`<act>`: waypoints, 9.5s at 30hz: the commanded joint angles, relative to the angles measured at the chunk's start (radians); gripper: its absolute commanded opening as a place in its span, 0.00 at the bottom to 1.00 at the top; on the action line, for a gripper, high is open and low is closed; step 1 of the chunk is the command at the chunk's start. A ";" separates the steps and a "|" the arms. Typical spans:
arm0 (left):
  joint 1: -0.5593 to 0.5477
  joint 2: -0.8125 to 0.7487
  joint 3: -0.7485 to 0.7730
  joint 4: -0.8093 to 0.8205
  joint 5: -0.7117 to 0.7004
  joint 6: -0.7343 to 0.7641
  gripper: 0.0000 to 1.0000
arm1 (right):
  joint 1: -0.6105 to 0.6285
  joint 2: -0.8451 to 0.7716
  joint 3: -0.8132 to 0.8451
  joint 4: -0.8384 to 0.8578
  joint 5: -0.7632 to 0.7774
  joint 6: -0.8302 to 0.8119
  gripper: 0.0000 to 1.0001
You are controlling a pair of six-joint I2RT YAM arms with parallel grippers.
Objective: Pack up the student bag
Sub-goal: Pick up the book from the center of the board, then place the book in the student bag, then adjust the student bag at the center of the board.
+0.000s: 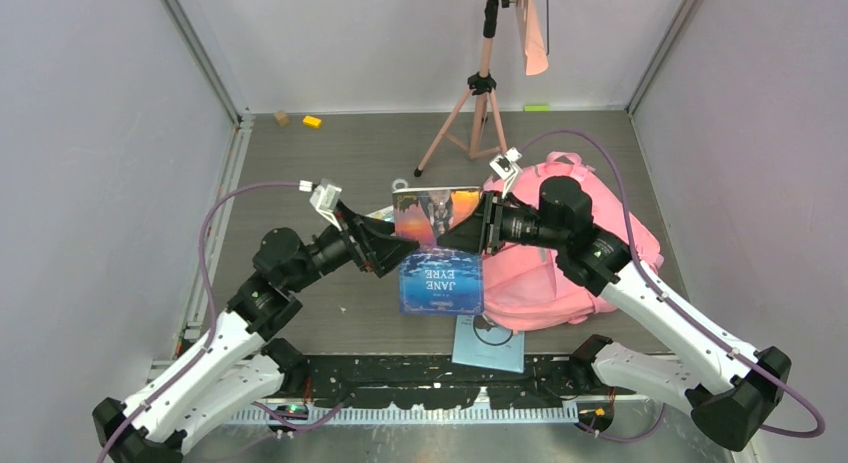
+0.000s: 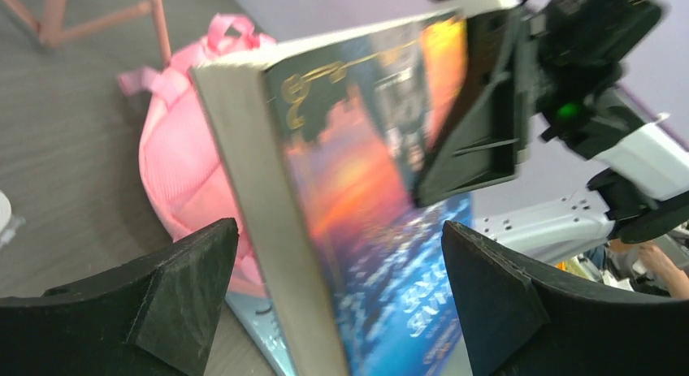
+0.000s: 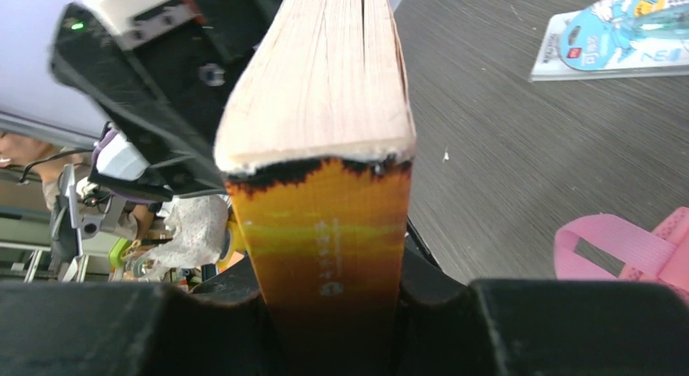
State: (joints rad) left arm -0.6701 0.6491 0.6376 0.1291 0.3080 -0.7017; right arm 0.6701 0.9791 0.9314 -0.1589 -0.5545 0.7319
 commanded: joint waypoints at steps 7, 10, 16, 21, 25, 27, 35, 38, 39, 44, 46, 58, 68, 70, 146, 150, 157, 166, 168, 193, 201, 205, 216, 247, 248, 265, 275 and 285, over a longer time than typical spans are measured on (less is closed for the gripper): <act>-0.001 0.115 -0.020 0.226 0.190 -0.137 1.00 | -0.001 -0.087 0.150 0.194 -0.122 -0.003 0.01; 0.000 0.176 -0.039 0.391 0.301 -0.238 0.89 | 0.000 -0.080 0.165 0.192 -0.122 -0.022 0.00; -0.001 0.195 -0.110 0.591 0.263 -0.340 0.46 | 0.000 -0.083 0.178 0.141 -0.088 -0.067 0.00; -0.001 0.156 -0.140 0.534 0.211 -0.323 0.04 | 0.000 -0.086 0.188 0.036 -0.031 -0.123 0.00; 0.000 0.103 -0.147 0.376 0.108 -0.256 0.00 | 0.000 -0.078 0.207 -0.140 0.129 -0.210 0.28; 0.002 0.070 -0.133 0.213 0.005 -0.206 0.00 | 0.000 -0.067 0.215 -0.242 0.241 -0.251 0.64; 0.187 0.073 -0.085 -0.259 -0.157 -0.301 0.00 | 0.014 -0.054 0.107 -0.427 0.539 -0.292 0.98; 0.314 0.086 -0.130 -0.170 -0.022 -0.367 0.00 | 0.053 -0.053 0.048 -0.413 0.609 -0.276 0.99; 0.341 0.089 -0.130 -0.163 0.004 -0.364 0.00 | 0.089 -0.049 0.027 -0.410 0.651 -0.278 0.99; 0.418 0.088 -0.072 -0.296 -0.009 -0.272 0.00 | 0.284 0.067 0.020 -0.426 0.866 -0.339 0.99; 0.436 0.079 -0.049 -0.347 -0.037 -0.234 0.00 | 0.352 0.141 0.037 -0.449 0.951 -0.357 0.99; 0.474 0.076 -0.044 -0.387 -0.018 -0.193 0.00 | 0.535 0.466 0.128 -0.582 1.238 -0.379 0.99; 0.491 0.085 -0.068 -0.336 0.036 -0.220 0.00 | 0.580 0.636 0.171 -0.687 1.454 -0.340 0.90; 0.496 0.079 -0.071 -0.337 0.046 -0.225 0.00 | 0.580 0.657 0.181 -0.707 1.477 -0.331 0.74; -0.263 1.128 0.493 0.168 -0.195 -0.100 0.93 | 0.278 -0.068 0.180 -0.467 1.322 -0.276 0.00; -0.261 1.051 0.437 0.082 -0.254 -0.058 1.00 | 0.278 -0.072 0.177 -0.468 1.324 -0.279 0.01; -0.255 0.907 0.351 -0.025 -0.352 -0.002 1.00 | 0.278 -0.069 0.169 -0.467 1.324 -0.279 0.00; -0.165 0.824 0.181 -0.041 -0.362 -0.145 0.94 | 0.278 -0.062 0.172 -0.467 1.321 -0.276 0.00; -0.142 0.809 0.101 0.045 -0.342 -0.193 0.84 | 0.278 -0.063 0.171 -0.467 1.319 -0.275 0.00; -0.135 1.063 0.030 0.371 -0.113 -0.415 0.42 | 0.278 -0.056 0.167 -0.466 1.274 -0.252 0.00; -0.143 1.107 0.059 0.372 -0.089 -0.418 0.29 | 0.278 -0.042 0.168 -0.456 1.263 -0.251 0.00; -0.152 1.123 0.074 0.371 -0.096 -0.413 0.29 | 0.278 -0.044 0.166 -0.458 1.263 -0.252 0.00; -0.187 1.124 0.136 0.527 -0.085 -0.413 0.00 | 0.278 -0.051 0.177 -0.459 1.350 -0.285 0.00; -0.178 0.863 1.122 -0.124 0.002 0.040 0.00 | 0.278 -0.026 0.566 -0.250 1.484 -0.727 0.00; -0.173 0.868 1.155 -0.159 0.006 0.048 0.00 | 0.278 -0.021 0.575 -0.250 1.468 -0.727 0.00; -0.063 0.953 1.589 -0.424 0.044 0.164 0.00 | 0.278 0.116 0.798 -0.247 1.275 -0.761 0.00; -0.052 0.936 1.561 -0.451 0.066 0.184 0.00 | 0.278 0.061 0.541 -0.084 1.428 -0.759 0.00; -0.051 0.835 1.283 -0.447 0.079 0.217 0.45 | 0.278 -0.028 0.347 -0.088 1.486 -0.649 0.00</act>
State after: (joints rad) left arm -0.7185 1.5871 1.9453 -0.4549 0.3351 -0.5102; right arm 0.9493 0.9855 1.2961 -0.3260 0.8745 0.0608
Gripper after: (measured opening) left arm 0.284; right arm 0.308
